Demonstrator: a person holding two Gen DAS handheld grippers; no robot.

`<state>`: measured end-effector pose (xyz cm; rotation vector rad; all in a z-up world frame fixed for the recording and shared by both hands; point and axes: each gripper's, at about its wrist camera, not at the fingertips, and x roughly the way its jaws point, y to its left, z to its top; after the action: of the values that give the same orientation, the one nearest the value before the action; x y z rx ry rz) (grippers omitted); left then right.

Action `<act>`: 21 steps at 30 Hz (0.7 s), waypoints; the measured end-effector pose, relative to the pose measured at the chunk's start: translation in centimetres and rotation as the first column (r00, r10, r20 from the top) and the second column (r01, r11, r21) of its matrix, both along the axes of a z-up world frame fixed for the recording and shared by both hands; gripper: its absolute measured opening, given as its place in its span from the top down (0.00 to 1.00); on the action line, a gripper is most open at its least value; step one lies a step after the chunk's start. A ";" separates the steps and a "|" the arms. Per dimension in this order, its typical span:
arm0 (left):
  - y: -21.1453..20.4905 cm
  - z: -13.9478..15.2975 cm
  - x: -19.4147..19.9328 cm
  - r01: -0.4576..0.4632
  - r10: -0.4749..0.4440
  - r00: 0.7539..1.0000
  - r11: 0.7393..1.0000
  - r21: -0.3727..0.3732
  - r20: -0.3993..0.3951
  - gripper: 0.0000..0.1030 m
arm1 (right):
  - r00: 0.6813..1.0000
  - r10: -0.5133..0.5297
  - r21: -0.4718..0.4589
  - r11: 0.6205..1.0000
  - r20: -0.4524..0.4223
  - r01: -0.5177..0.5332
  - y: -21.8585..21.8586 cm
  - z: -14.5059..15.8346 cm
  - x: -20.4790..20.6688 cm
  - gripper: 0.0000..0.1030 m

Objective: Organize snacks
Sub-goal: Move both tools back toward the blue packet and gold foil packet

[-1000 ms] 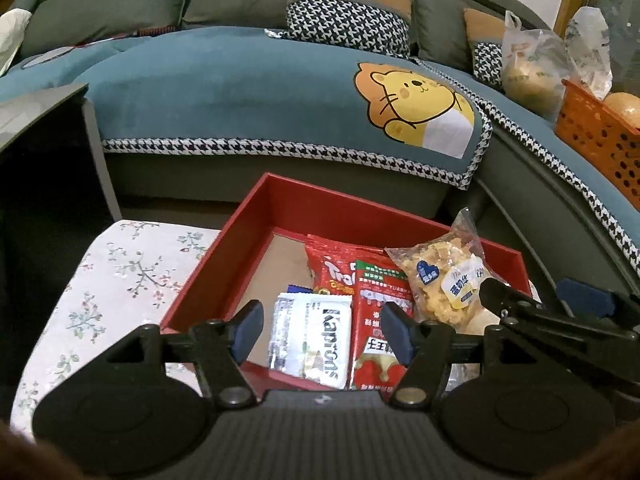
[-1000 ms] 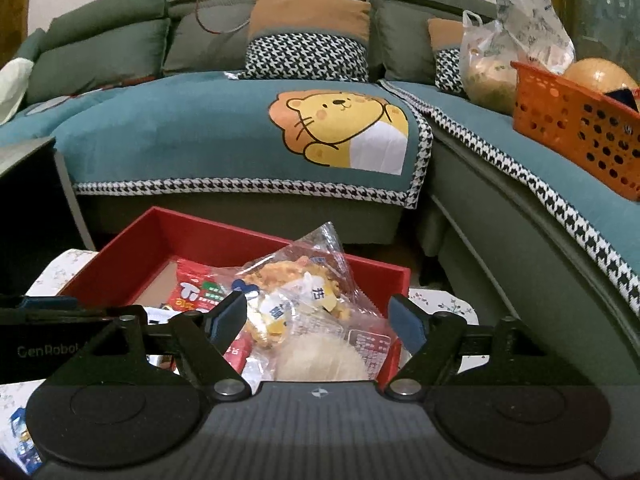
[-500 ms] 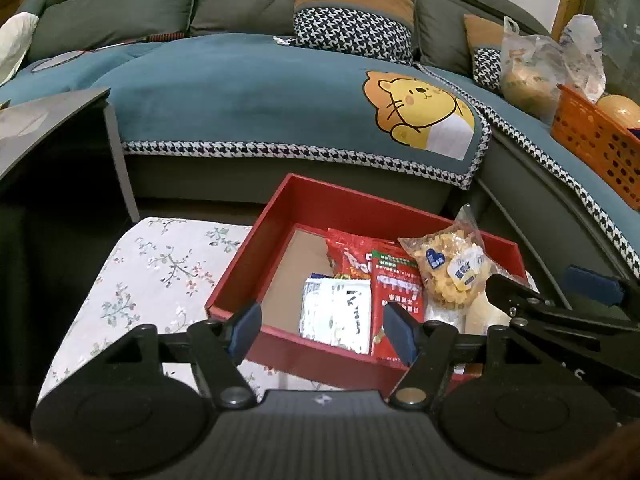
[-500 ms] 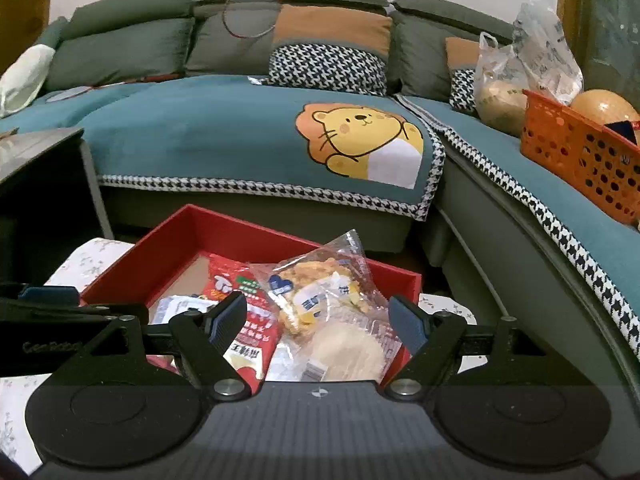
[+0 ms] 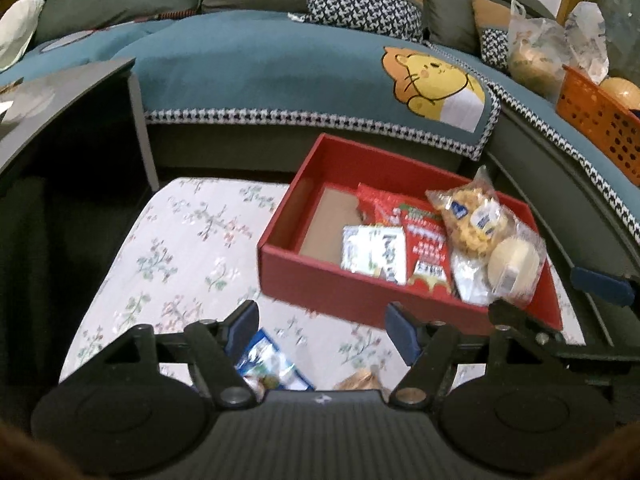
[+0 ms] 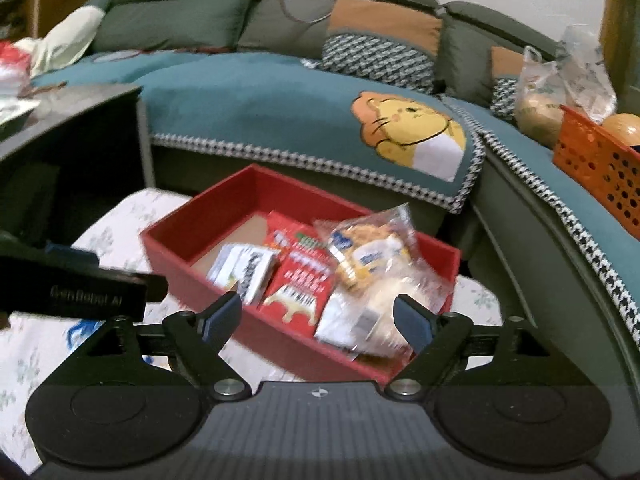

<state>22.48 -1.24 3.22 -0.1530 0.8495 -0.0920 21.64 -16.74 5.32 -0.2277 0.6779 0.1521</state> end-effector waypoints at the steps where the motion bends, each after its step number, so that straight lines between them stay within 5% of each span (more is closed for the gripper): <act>1: 0.2 -0.1 -0.2 0.003 -0.003 1.000 1.000 -0.002 -0.006 0.23 | 1.000 0.011 -0.005 1.000 -0.011 -0.011 0.2 -0.2 -0.3 0.15; 15: 4.5 -1.4 -1.3 -0.026 0.023 0.996 0.999 -0.025 -0.085 0.21 | 0.952 0.158 0.058 0.987 -0.263 -0.148 4.3 -5.1 -0.9 0.15; 21: 4.3 -2.7 -0.7 0.028 -0.033 0.989 0.999 -0.040 -0.142 0.20 | 0.916 0.171 0.009 0.984 -0.364 -0.180 5.8 -8.4 -0.5 0.33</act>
<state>21.82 3.07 0.51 -0.1841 0.9930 -0.1269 21.11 -10.94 -3.09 -0.2876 1.0298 0.3652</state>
